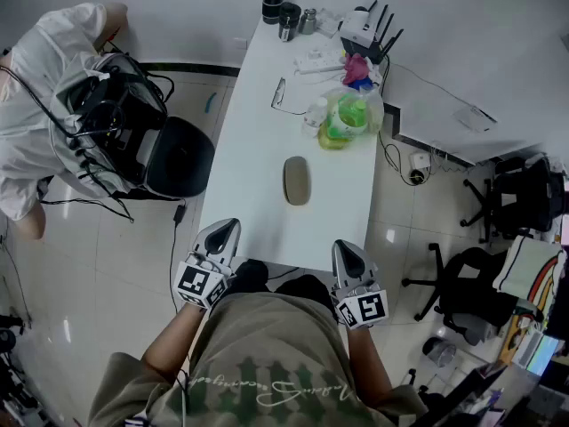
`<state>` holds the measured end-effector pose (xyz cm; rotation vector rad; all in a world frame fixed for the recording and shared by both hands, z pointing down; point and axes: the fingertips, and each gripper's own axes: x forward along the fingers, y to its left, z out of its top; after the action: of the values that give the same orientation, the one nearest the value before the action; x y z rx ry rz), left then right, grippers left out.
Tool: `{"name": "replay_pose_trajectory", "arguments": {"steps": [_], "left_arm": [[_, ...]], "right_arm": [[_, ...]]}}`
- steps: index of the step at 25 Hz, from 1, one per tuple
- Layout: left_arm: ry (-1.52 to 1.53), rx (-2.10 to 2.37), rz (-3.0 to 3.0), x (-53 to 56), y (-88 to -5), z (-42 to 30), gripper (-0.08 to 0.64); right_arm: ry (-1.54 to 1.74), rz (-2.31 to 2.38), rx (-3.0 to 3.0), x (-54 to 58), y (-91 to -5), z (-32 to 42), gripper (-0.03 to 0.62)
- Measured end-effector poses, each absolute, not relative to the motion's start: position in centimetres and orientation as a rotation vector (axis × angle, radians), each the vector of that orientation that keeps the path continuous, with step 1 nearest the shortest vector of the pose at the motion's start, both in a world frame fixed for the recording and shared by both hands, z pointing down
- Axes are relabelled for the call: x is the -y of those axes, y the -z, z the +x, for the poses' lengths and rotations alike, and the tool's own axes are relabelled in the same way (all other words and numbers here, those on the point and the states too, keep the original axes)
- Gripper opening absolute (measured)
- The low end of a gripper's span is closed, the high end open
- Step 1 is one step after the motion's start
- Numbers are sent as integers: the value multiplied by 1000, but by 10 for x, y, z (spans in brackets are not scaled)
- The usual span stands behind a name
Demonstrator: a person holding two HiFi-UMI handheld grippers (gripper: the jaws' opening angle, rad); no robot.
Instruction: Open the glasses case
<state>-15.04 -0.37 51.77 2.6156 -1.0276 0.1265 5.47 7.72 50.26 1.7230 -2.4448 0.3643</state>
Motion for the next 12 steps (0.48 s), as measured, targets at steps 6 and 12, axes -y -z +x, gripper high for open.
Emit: {"name": "replay_pose_trajectory", "arguments": {"steps": [6, 12], "left_arm": [[-78, 1024, 2561, 25, -522, -142, 5], [-44, 955, 2582, 20, -515, -106, 5]], "right_arm": [[-372, 1682, 2452, -50, -508, 45, 9], [-395, 1553, 2543, -36, -510, 45, 9]]}}
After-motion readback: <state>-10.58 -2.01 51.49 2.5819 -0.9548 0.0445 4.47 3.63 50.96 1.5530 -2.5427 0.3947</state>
